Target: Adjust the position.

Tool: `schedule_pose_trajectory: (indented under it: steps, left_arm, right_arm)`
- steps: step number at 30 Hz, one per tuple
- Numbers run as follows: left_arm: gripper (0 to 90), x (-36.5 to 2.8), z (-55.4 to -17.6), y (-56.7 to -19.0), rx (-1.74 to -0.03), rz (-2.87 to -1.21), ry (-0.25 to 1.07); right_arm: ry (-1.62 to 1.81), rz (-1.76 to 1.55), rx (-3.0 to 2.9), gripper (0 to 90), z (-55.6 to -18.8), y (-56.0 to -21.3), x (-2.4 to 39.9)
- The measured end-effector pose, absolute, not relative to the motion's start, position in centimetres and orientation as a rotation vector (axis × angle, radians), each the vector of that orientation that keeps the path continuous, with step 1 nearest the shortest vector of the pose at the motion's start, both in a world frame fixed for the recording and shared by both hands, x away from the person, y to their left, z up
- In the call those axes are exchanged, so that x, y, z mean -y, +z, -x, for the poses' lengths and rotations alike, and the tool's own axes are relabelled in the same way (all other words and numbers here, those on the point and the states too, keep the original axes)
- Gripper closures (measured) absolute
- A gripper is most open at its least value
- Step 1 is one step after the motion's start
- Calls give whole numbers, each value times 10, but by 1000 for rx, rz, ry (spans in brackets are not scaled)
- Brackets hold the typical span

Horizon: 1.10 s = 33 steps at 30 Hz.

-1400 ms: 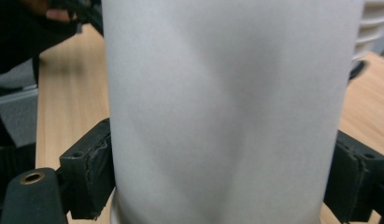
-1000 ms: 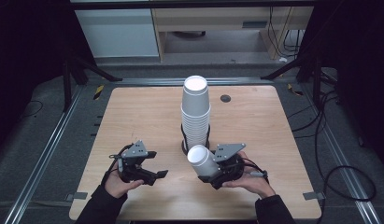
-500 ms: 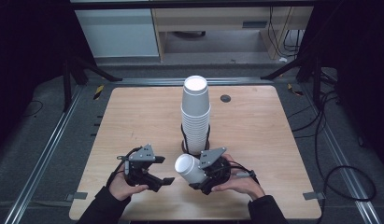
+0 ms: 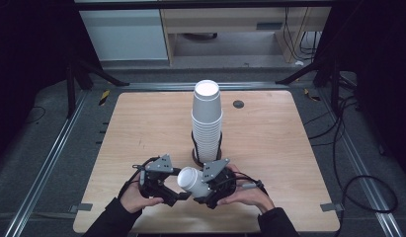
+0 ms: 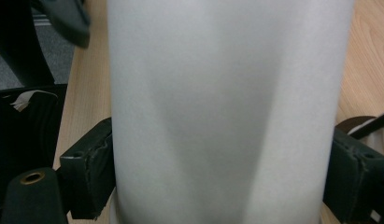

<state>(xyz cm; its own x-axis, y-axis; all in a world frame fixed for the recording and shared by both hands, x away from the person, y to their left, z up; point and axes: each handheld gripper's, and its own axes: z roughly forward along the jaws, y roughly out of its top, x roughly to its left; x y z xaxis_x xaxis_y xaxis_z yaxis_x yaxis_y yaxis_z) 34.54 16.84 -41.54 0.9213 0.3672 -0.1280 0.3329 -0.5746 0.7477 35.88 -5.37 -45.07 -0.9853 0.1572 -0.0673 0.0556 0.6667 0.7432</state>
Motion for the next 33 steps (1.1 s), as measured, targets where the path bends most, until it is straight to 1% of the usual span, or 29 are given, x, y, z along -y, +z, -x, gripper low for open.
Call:
schedule_pose_trajectory:
  steps: [8,13,25,33]
  left_arm:
    - [139,-160,-345,-418,-482,-2250,32]
    - [178,-159,-345,-419,-484,-2251,33]
    - [195,-161,-346,-418,-505,-2233,17]
    - [210,-162,-345,-416,-511,-2232,30]
  right_arm:
    - [1206,-132,-2770,132,-354,-452,42]
    - [1200,-115,-2767,131,-353,-451,39]
    - [1202,-121,-2758,123,-355,-451,38]
    - [1217,-154,-2751,108,-355,-450,38]
